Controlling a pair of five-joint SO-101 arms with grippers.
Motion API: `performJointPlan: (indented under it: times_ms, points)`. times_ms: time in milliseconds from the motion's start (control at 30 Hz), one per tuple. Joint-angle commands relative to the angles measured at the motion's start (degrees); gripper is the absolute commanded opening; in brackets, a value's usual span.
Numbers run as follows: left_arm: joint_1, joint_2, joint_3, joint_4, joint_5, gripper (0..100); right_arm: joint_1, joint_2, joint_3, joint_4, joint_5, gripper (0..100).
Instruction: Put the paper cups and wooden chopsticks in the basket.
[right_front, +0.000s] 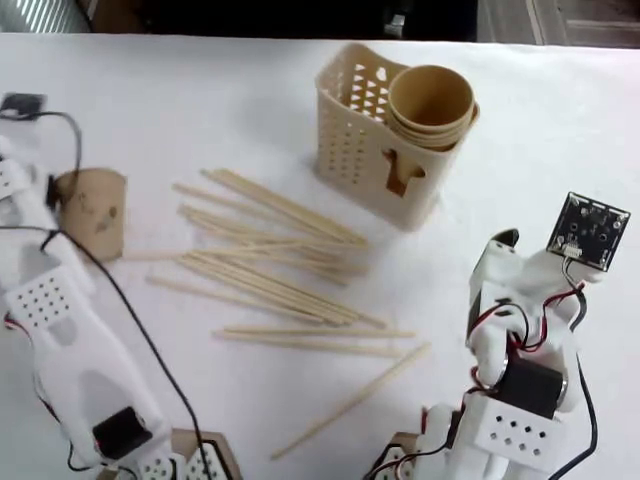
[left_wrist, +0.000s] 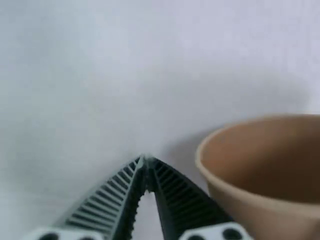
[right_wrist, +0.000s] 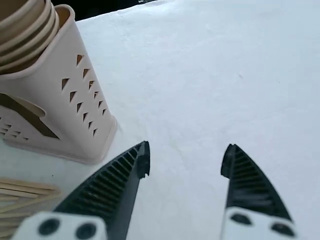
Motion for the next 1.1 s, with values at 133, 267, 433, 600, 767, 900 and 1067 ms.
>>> performJointPlan:
  times_ms: [133,267,433,600,767,900,1067]
  points:
    - [11.7,-1.9,-7.0,9.4,-0.2,2,-0.2,-0.7,-0.4,-1.1,0.1,24.1]
    - [16.3,-2.1,-11.3,10.0,4.1,2,-0.2,-0.7,-0.4,-1.1,0.2,24.1]
    - [21.5,-2.3,-11.4,10.0,5.0,2,-0.2,-0.7,-0.4,-1.1,0.2,24.1]
    - [22.1,-4.1,-13.6,10.0,5.6,2,-0.3,-0.7,-0.7,-1.0,0.7,24.1]
    - [17.3,-10.6,-17.6,10.0,11.9,2,-4.5,-0.6,-3.4,1.1,4.7,24.0]
    - [11.9,-16.0,-17.3,10.0,18.1,2,-13.0,-0.2,-12.0,8.7,8.8,24.0]
    - [4.9,-17.7,-16.3,9.9,23.6,2,-31.1,1.4,-21.0,15.1,13.0,24.0]
